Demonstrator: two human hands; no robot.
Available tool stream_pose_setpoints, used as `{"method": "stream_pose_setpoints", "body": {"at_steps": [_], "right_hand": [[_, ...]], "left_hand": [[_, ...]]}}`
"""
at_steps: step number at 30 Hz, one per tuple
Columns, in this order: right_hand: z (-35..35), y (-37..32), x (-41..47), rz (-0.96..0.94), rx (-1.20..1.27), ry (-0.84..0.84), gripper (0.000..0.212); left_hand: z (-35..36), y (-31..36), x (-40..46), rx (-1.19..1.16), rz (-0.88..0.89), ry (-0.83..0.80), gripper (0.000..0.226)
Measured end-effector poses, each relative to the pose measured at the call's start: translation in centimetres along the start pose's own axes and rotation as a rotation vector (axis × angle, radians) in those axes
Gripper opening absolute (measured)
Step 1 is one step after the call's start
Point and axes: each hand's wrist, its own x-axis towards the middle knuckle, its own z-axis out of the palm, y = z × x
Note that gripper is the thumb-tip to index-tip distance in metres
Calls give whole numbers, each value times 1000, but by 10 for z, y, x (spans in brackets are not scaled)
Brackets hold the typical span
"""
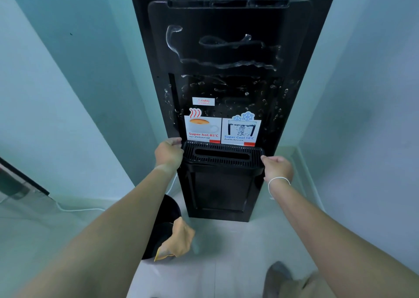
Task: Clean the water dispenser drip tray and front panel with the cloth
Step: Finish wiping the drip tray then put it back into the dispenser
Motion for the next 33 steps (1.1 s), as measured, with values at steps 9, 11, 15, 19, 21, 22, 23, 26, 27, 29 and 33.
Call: {"method": "stream_pose_setpoints", "body": {"at_steps": [9,11,15,19,21,22,23,26,27,29,33], "right_hand": [[4,5,11,91,119,-112,20],[5,6,13,107,134,-135,18],[4,7,16,194,153,-217,21],[2,11,20,305,211,-375,47],[4,12,22,309,257,-403,45],[5,12,23,312,273,-404,44],[6,12,23,315,282,-401,44],[7,11,23,342,294,-401,44],[7,10,24,352,293,-409,45],[7,8,24,373,280,-417,47],[8,2,24,388,258,-445,45]], "left_hand": [[1,-5,-3,29,-12,5,42],[1,-6,-2,-18,-55,0,38],[-2,-7,-5,-166,-221,-66,16],[-3,-9,-9,-245,-321,-185,16],[-2,-10,-7,-297,-329,-194,11],[-2,-11,-6,-309,-332,-189,10],[-2,-10,-5,-315,-335,-184,10],[-1,-8,-5,-334,-355,-190,8],[-1,-7,-5,-337,-363,-193,9],[-1,-7,-5,-339,-374,-197,15],[0,-6,-5,-359,-374,-193,15]]}}
